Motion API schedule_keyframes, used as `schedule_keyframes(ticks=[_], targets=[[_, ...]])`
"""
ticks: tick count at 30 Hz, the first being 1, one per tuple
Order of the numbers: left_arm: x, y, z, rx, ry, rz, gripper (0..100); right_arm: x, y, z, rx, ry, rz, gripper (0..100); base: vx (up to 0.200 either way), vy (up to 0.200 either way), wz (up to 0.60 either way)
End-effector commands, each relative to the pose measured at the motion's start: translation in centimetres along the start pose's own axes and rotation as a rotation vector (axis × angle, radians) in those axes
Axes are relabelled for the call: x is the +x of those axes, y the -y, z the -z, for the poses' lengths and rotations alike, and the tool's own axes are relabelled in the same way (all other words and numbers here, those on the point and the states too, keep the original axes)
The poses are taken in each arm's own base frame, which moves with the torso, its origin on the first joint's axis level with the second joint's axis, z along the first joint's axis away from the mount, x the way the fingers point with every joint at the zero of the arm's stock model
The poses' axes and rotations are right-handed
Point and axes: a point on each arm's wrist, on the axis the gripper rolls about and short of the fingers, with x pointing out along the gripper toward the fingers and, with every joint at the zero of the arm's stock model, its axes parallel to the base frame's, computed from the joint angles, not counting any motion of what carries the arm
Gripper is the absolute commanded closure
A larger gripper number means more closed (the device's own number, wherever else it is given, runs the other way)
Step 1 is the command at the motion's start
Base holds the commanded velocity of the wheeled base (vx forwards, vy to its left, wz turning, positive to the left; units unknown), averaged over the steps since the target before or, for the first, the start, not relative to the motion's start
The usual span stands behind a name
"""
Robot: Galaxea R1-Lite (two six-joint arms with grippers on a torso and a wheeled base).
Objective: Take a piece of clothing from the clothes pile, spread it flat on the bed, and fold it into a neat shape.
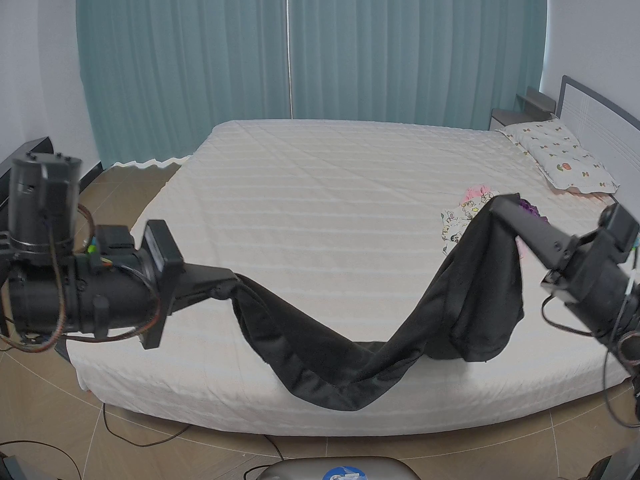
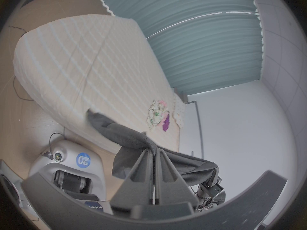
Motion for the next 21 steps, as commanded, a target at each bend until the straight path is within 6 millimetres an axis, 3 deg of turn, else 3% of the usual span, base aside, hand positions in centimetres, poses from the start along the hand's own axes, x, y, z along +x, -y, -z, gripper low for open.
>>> schedule_keyframes(ticks=[1, 3, 5, 6, 7, 8, 11, 13, 14, 16, 21], targets=[[-5.1, 3.4, -3.1, 0.006, 0.193, 0.149, 100, 0.3, -4.3, -10.0, -0.005, 0.263, -0.078, 100, 0.0, 0.0, 0.0], [-3.5, 3.1, -4.3, -0.012, 0.195, 0.11, 100, 2.0, -2.5, -11.4, 0.007, 0.243, -0.037, 100, 0.0, 0.0, 0.0], [-1.8, 2.5, -4.8, -0.028, 0.182, 0.069, 100, 3.5, -0.4, -11.8, 0.001, 0.21, 0.001, 100, 0.0, 0.0, 0.0], [-1.8, 2.5, -4.8, -0.028, 0.182, 0.069, 100, 3.5, -0.4, -11.8, 0.001, 0.21, 0.001, 100, 0.0, 0.0, 0.0], [-0.4, 1.9, -5.3, -0.041, 0.169, 0.033, 100, 5.0, 1.5, -11.6, 0.0, 0.187, 0.035, 100, 0.0, 0.0, 0.0], [1.5, 1.1, -6.1, -0.061, 0.158, -0.013, 100, 6.9, 4.1, -11.0, 0.011, 0.158, 0.086, 100, 0.0, 0.0, 0.0], [4.7, 0.0, -7.2, -0.088, 0.139, -0.072, 100, 9.2, 8.7, -9.5, -0.015, 0.102, 0.184, 100, 0.0, 0.0, 0.0], [4.8, -0.1, -7.3, -0.089, 0.138, -0.073, 100, 9.2, 8.9, -9.4, -0.018, 0.099, 0.188, 100, 0.0, 0.0, 0.0], [7.1, -1.0, -8.5, -0.106, 0.137, -0.107, 100, 10.9, 12.4, -7.8, -0.082, 0.051, 0.255, 100, 0.0, 0.0, 0.0], [7.7, -1.2, -8.9, -0.111, 0.138, -0.113, 100, 11.3, 13.2, -7.3, -0.095, 0.036, 0.268, 100, 0.1, 0.0, 0.0], [11.0, -2.2, -11.9, -0.164, 0.176, -0.134, 100, 13.7, 16.7, -3.9, -0.126, -0.009, 0.347, 100, 0.2, 0.0, 0.0]])
